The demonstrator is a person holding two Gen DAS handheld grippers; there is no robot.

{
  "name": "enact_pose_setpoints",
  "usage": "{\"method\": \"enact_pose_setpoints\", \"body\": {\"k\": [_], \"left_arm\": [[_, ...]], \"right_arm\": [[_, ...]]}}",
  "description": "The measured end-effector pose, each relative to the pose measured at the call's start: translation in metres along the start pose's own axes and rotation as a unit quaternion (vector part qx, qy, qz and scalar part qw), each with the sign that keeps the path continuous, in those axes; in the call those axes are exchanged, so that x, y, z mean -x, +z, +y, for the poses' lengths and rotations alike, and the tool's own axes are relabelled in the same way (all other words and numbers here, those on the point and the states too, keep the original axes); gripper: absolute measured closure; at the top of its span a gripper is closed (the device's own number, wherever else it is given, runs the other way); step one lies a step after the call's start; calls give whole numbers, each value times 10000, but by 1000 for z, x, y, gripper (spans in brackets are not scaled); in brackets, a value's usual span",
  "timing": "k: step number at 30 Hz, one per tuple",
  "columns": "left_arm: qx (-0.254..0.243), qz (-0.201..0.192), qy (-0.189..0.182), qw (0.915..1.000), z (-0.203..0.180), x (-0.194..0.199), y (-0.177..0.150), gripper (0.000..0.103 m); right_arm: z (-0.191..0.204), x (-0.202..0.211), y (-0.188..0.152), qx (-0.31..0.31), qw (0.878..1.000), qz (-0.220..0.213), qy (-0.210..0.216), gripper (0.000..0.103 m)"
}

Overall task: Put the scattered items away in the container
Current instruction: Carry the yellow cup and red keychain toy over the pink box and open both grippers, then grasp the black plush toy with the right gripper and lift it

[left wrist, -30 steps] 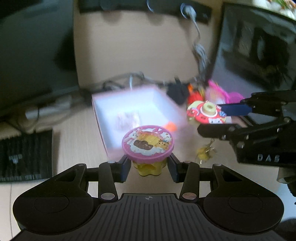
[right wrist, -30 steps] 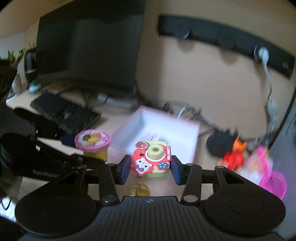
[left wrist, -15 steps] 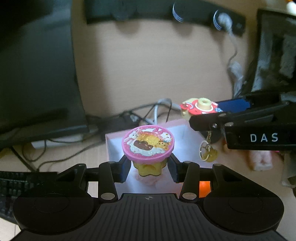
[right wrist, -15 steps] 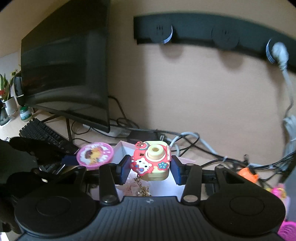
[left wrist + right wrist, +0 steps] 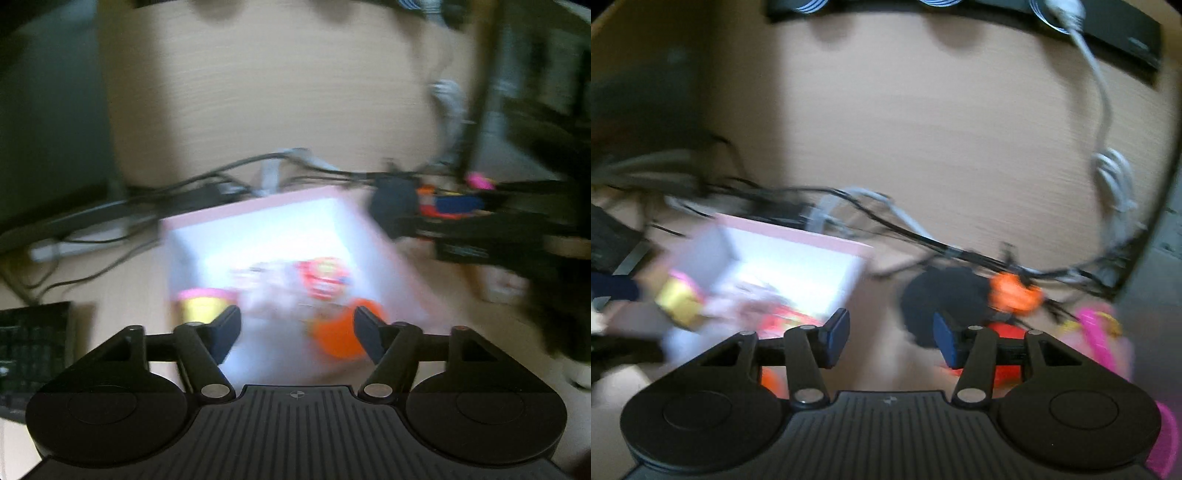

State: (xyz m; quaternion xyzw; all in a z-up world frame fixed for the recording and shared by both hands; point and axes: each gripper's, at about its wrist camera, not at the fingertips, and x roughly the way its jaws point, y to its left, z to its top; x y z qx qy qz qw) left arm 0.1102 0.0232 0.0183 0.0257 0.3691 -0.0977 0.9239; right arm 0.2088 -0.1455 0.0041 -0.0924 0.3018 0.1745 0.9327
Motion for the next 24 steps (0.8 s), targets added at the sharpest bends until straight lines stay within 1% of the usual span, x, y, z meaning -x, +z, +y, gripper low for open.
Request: {"method": "enact_pose_setpoints", "body": {"k": [1, 2, 3, 4, 5, 7, 10, 12, 14, 15, 18, 20, 24], "left_arm": [[-137, -8, -204, 9997, -9, 2, -3, 16], [-237, 15, -373, 9990, -17, 4, -6, 15], [-321, 52, -526, 9981, -24, 4, -9, 15], [-351, 103, -606, 9975, -29, 3, -12, 15], [-358, 159, -652, 9971, -33, 2, -14, 14], [-370, 272, -745, 9962, -41, 0, -18, 14], [-389, 418, -851, 9947, -50, -3, -24, 11], [-397, 452, -847, 9946, -52, -1, -27, 10], [-376, 485, -828, 9947, -52, -1, -29, 10], [-361, 504, -811, 9948, -52, -1, -30, 10], [-344, 529, -755, 9951, -51, 0, -32, 10], [-349, 533, -731, 9953, -51, 2, -33, 10], [-532, 521, -752, 9944, -57, 7, -39, 10]], "right_arm": [[-6, -6, -2, -21, 9999, 14, -151, 42], [-12, -12, -3, -42, 9995, 29, -301, 40], [-16, -18, -1, -66, 9993, 32, -363, 38], [-20, -25, 2, -91, 9992, 31, -393, 37], [-23, -31, 5, -115, 9992, 25, -391, 36], [-25, -45, 12, -74, 9993, 16, -368, 26], [-20, -63, 17, 132, 9991, 65, -393, 19], [-20, -73, 17, 175, 9993, 101, -320, 17], [-21, -77, 18, 126, 9996, 175, -156, 17], [-22, -77, 18, 96, 9997, 202, -90, 25], [-23, -67, 18, 24, 9998, 193, -44, 37], [-27, -49, 17, -110, 9999, 75, -52, 38], [-36, 21, 9, -455, 9984, -297, 156, 38]]}}
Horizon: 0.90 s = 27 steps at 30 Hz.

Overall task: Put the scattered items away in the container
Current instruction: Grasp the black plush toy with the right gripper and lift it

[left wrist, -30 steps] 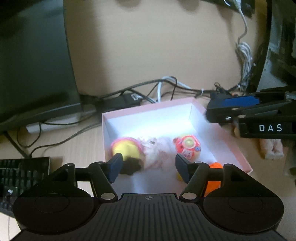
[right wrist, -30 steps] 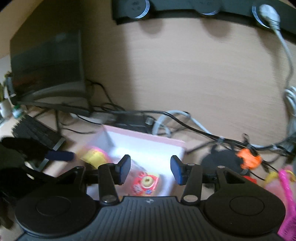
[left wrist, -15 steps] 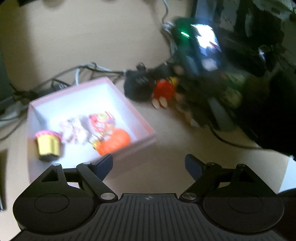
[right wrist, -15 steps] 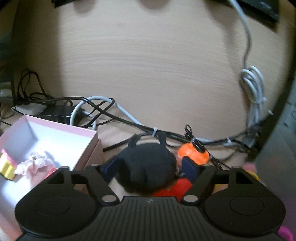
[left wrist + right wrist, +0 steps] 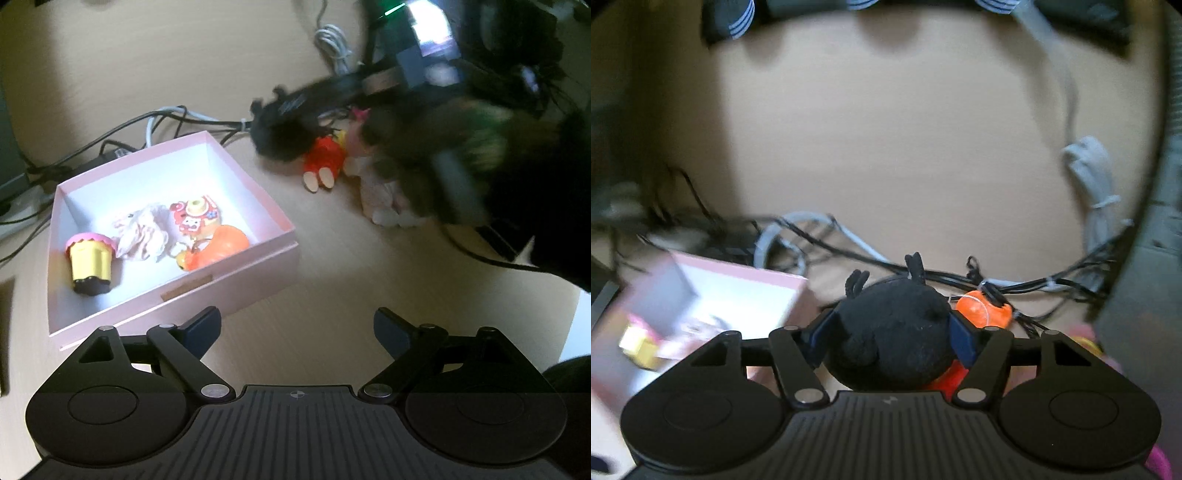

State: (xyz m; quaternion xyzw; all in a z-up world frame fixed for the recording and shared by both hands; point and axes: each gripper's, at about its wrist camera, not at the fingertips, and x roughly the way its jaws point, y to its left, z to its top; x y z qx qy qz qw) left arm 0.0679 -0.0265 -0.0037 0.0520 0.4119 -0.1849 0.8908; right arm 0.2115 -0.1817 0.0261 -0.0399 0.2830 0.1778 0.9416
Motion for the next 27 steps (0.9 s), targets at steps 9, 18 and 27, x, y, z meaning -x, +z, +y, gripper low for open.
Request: {"method": "enact_pose_setpoints", "body": {"k": [9, 18, 27], "left_arm": [[-601, 72, -335, 9976, -24, 9, -14, 9], [-825, 285, -396, 9954, -45, -1, -20, 8], [-866, 140, 292, 9957, -72, -44, 4, 8]], "right_arm": [[10, 92, -78, -373, 9933, 844, 691, 37], [13, 116, -87, -694, 9893, 728, 1058, 27], [-31, 106, -67, -570, 9973, 461, -8, 27]]}}
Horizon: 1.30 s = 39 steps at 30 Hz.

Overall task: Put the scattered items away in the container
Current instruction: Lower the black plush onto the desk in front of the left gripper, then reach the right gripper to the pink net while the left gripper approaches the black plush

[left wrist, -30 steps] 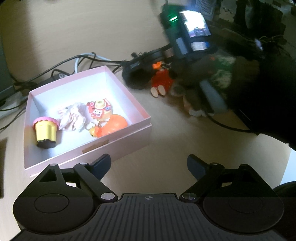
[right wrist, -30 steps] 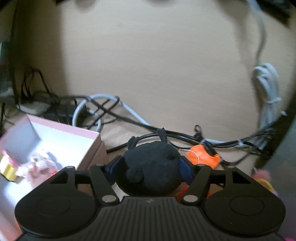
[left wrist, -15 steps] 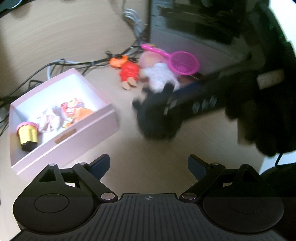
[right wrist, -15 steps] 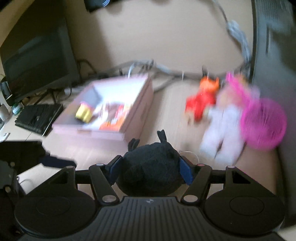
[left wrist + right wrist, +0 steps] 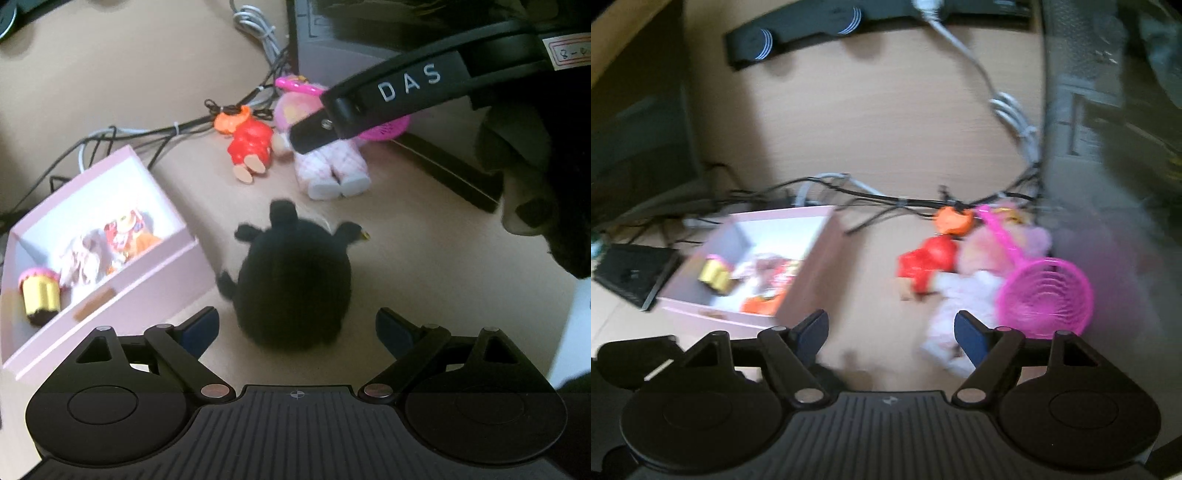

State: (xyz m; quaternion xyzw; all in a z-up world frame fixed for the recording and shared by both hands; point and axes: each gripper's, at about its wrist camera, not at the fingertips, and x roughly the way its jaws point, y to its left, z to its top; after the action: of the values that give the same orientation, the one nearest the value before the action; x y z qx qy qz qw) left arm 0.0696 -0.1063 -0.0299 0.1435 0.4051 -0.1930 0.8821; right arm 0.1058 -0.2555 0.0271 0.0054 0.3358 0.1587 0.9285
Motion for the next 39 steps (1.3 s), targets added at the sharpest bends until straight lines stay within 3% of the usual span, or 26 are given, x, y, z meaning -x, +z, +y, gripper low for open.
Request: {"method": "enact_pose_setpoints", "body": {"k": [3, 5, 10, 14, 15, 16, 18, 23, 26, 28, 30, 33, 35, 39], "left_arm": [[71, 20, 274, 9996, -4, -10, 7, 10], [84, 41, 351, 9993, -5, -14, 10, 28], [66, 107, 364, 9993, -5, -8, 7, 30], [314, 196, 110, 9993, 7, 11, -8, 30], [388, 230, 99, 9989, 11, 16, -12, 29], [464, 267, 117, 9985, 15, 22, -17, 29], [615, 341, 152, 9974, 24, 32, -26, 27], [1025, 506, 379, 9927, 42, 51, -51, 25], [1221, 527, 500, 9899, 51, 60, -63, 23], [1325, 511, 556, 9883, 55, 65, -68, 20], [1372, 502, 595, 9875, 57, 67, -70, 16], [1377, 478, 617, 9874, 58, 73, -74, 13], [1355, 453, 565, 9881, 58, 75, -75, 12], [1257, 348, 354, 9908, 57, 79, -74, 10]], "right_arm": [[-8, -3, -4, -36, 9997, 28, -222, 27], [-13, -5, -11, -12, 9995, 92, -309, 27], [-15, -11, -29, 338, 9976, 155, -591, 27], [-3, -14, -35, 986, 9907, 11, -942, 27], [1, -18, -36, 1169, 9874, -13, -1065, 31], [4, -23, -36, 1346, 9834, -16, -1215, 45], [10, -36, -35, 1693, 9736, -6, -1534, 55], [17, -62, -42, 2731, 9343, 49, -2292, 56], [14, -71, -47, 3035, 9196, 180, -2489, 57], [12, -74, -49, 3152, 9125, 222, -2599, 77], [9, -75, -47, 3083, 9141, 244, -2622, 83], [11, -64, -44, 2870, 9229, 121, -2564, 84], [15, -52, -43, 2634, 9351, 94, -2369, 90], [28, -24, -50, 2177, 9592, 169, -1798, 90]]}}
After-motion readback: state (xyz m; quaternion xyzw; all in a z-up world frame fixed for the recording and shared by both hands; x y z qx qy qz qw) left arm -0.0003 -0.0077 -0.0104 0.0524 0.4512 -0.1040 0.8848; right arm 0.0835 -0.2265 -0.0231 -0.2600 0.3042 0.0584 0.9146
